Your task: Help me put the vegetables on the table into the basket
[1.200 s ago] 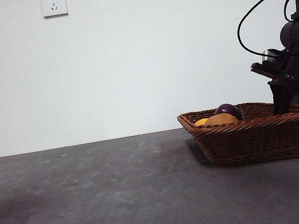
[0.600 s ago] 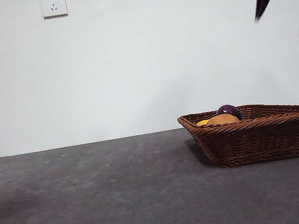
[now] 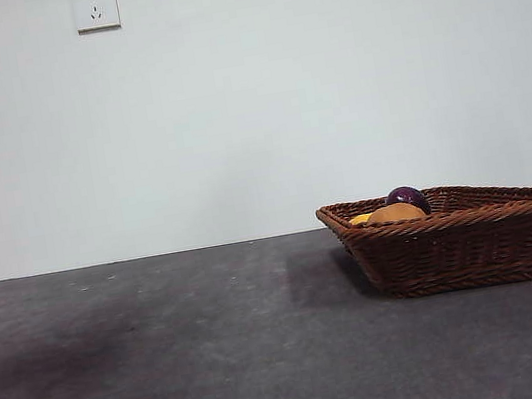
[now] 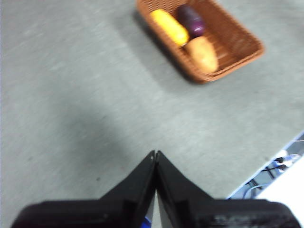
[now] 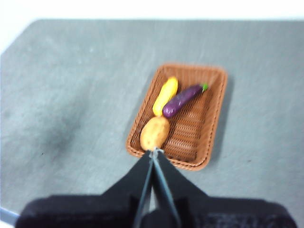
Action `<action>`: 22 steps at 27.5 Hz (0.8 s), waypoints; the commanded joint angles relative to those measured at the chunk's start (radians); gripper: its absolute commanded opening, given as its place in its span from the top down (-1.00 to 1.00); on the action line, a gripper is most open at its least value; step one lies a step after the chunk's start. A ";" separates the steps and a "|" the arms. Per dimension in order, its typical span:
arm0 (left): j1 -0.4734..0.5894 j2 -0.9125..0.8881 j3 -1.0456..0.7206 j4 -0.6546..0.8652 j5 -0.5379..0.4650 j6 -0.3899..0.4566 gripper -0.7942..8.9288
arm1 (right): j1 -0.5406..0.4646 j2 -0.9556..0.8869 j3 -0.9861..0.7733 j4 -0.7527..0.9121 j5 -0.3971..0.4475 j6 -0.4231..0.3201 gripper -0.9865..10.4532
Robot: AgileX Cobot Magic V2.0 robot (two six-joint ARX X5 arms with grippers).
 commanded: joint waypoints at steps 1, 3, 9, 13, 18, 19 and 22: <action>-0.002 -0.002 -0.001 0.007 0.041 0.033 0.84 | 0.000 -0.063 -0.006 -0.021 0.027 0.008 0.83; -0.002 -0.002 -0.001 0.008 0.039 0.033 0.84 | 0.000 -0.085 -0.006 -0.021 0.026 0.011 0.83; -0.002 0.034 -0.001 0.012 0.039 0.033 0.84 | 0.000 -0.057 -0.005 -0.022 0.031 0.006 0.83; -0.002 0.078 -0.001 0.012 0.039 0.033 0.84 | 0.000 -0.016 -0.005 -0.022 0.031 0.006 0.83; -0.002 0.153 -0.002 0.017 0.030 0.085 0.84 | 0.000 0.043 -0.005 -0.022 0.031 0.006 0.83; -0.004 0.159 -0.005 0.021 0.005 0.170 0.84 | 0.000 0.058 -0.005 -0.022 0.031 0.006 0.83; 0.024 0.149 -0.010 0.016 -0.048 0.245 0.84 | 0.000 0.105 -0.005 -0.022 0.031 0.006 0.83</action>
